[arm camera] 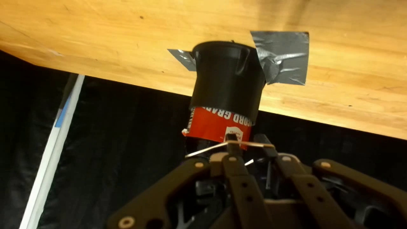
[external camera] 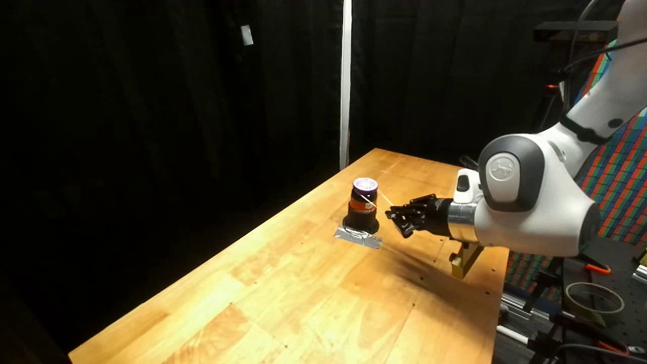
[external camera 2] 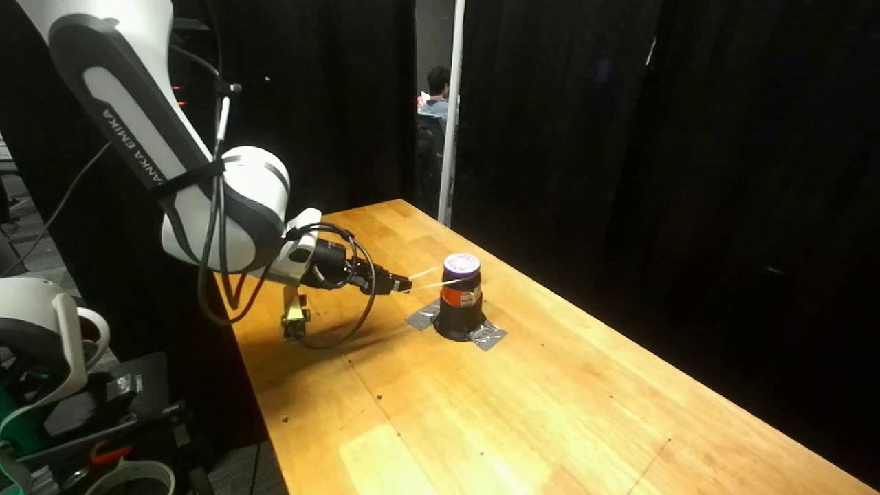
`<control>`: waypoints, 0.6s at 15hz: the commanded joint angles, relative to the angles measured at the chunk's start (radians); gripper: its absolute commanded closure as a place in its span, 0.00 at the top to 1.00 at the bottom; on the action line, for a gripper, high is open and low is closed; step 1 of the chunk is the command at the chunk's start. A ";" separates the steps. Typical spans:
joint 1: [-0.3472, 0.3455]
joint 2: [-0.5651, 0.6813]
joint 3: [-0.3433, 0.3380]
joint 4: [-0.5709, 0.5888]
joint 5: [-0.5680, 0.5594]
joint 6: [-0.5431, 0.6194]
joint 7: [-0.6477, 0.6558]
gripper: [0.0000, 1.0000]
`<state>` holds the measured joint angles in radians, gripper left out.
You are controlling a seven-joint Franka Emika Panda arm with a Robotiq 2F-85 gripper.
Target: Put the elastic around the bottle
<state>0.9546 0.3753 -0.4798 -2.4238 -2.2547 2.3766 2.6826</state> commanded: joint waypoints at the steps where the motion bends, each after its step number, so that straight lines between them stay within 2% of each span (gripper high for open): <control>1: -0.227 -0.001 0.277 -0.079 -0.023 -0.234 0.030 0.20; 3: -0.350 0.016 0.424 -0.098 -0.008 -0.365 0.028 0.20; 5: -0.442 0.041 0.536 -0.107 -0.005 -0.483 0.022 0.21; 7: -0.518 0.063 0.623 -0.112 -0.016 -0.578 0.019 0.20; 9: -0.564 0.083 0.680 -0.115 -0.018 -0.652 0.019 0.20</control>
<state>0.4598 0.4393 0.1110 -2.5128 -2.2560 1.8244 2.6887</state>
